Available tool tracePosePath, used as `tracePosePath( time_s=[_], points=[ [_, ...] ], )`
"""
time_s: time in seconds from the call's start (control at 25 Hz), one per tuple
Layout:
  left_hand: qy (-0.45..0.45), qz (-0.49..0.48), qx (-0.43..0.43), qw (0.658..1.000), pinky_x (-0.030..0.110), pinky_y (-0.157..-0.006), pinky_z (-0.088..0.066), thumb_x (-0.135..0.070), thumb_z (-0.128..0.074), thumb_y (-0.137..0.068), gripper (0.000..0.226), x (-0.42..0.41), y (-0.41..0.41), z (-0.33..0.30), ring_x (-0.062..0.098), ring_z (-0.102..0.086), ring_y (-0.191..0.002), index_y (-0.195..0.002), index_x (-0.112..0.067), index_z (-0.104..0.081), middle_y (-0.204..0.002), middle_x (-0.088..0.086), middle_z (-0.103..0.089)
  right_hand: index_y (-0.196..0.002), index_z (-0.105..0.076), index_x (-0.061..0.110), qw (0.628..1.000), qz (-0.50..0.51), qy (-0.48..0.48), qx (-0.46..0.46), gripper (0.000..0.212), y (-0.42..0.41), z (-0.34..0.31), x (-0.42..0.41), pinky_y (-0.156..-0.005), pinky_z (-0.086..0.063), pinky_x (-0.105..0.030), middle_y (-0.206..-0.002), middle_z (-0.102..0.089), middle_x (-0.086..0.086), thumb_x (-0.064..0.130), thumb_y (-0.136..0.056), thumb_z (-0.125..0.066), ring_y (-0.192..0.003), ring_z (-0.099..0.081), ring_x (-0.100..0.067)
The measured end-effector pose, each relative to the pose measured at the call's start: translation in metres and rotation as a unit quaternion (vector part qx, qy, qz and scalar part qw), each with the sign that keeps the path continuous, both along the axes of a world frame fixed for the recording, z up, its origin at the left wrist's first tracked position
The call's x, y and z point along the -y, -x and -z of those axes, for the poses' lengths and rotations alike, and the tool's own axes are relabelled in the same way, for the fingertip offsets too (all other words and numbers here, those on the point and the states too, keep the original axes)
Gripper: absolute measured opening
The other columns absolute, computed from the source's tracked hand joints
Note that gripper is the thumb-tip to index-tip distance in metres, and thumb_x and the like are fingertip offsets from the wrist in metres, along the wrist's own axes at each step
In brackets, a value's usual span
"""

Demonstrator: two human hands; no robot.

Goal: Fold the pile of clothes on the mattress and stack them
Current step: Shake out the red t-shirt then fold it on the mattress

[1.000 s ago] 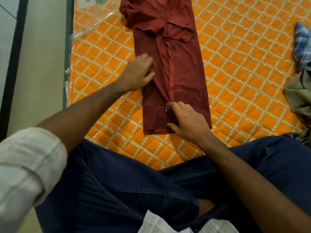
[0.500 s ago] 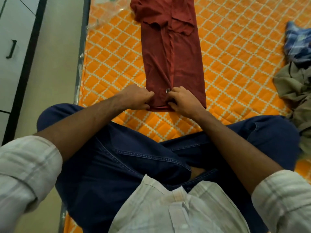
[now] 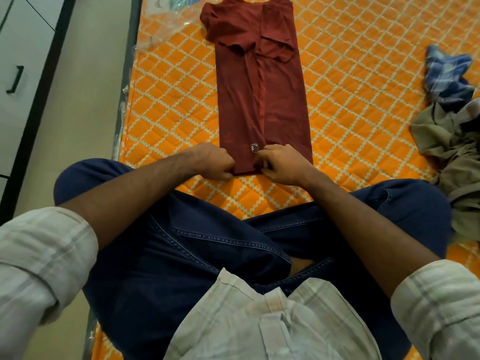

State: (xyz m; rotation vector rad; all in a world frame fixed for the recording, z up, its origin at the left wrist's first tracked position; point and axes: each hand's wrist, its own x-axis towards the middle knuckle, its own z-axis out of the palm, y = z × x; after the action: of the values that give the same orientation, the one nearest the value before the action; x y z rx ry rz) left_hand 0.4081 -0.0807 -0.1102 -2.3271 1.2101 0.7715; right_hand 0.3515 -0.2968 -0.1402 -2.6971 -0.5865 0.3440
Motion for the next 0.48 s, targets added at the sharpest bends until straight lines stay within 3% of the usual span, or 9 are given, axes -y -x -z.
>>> tracePosePath(
  time_s=[0.12, 0.2, 0.32, 0.48],
  points=[
    [0.114, -0.059, 0.005, 0.992, 0.033, -0.063, -0.041, -0.047, -0.048, -0.101, 0.032, -0.003, -0.022, 0.002, 0.022, -0.056, -0.082, -0.096, -0.018, -0.058, -0.093, 0.003, -0.061, -0.102, -0.072, 0.018, 0.994, 0.051, -0.091, -0.009, 0.012, -0.006, 0.004, 0.001, -0.077, -0.05, -0.038, -0.09, -0.062, 0.007, 0.025, -0.094, -0.064, -0.085, -0.057, -0.013],
    [0.202, -0.057, 0.088, 0.974, 0.04, -0.076, -0.047, -0.042, -0.056, -0.097, 0.035, -0.002, -0.041, 0.012, 0.029, -0.057, -0.1, -0.114, -0.011, -0.056, -0.113, 0.011, -0.058, -0.107, -0.071, 0.017, 0.993, 0.079, -0.085, 0.036, 0.015, -0.015, 0.007, 0.0, -0.079, -0.047, -0.038, -0.096, -0.058, 0.003, 0.024, -0.095, -0.063, -0.091, -0.053, -0.017],
    [0.24, -0.101, 0.133, 0.956, 0.049, -0.096, -0.042, -0.044, -0.056, -0.097, 0.053, 0.002, -0.071, 0.031, 0.033, -0.047, -0.126, -0.138, -0.012, -0.046, -0.141, 0.012, -0.045, -0.103, -0.071, 0.024, 0.997, 0.064, -0.032, 0.017, 0.016, -0.039, 0.009, -0.004, -0.083, -0.048, -0.045, -0.099, -0.063, 0.004, 0.032, -0.096, -0.059, -0.097, -0.058, -0.021],
    [0.254, -0.153, 0.131, 0.946, 0.052, -0.114, -0.032, -0.048, -0.048, -0.1, 0.061, 0.007, -0.125, 0.052, 0.03, -0.028, -0.148, -0.151, -0.016, -0.036, -0.16, 0.009, -0.031, -0.103, -0.07, 0.024, 0.988, 0.134, -0.062, 0.042, 0.015, -0.098, 0.01, -0.006, -0.089, -0.048, -0.049, -0.102, -0.062, 0.001, 0.03, -0.094, -0.06, -0.102, -0.055, -0.026]
  ],
)
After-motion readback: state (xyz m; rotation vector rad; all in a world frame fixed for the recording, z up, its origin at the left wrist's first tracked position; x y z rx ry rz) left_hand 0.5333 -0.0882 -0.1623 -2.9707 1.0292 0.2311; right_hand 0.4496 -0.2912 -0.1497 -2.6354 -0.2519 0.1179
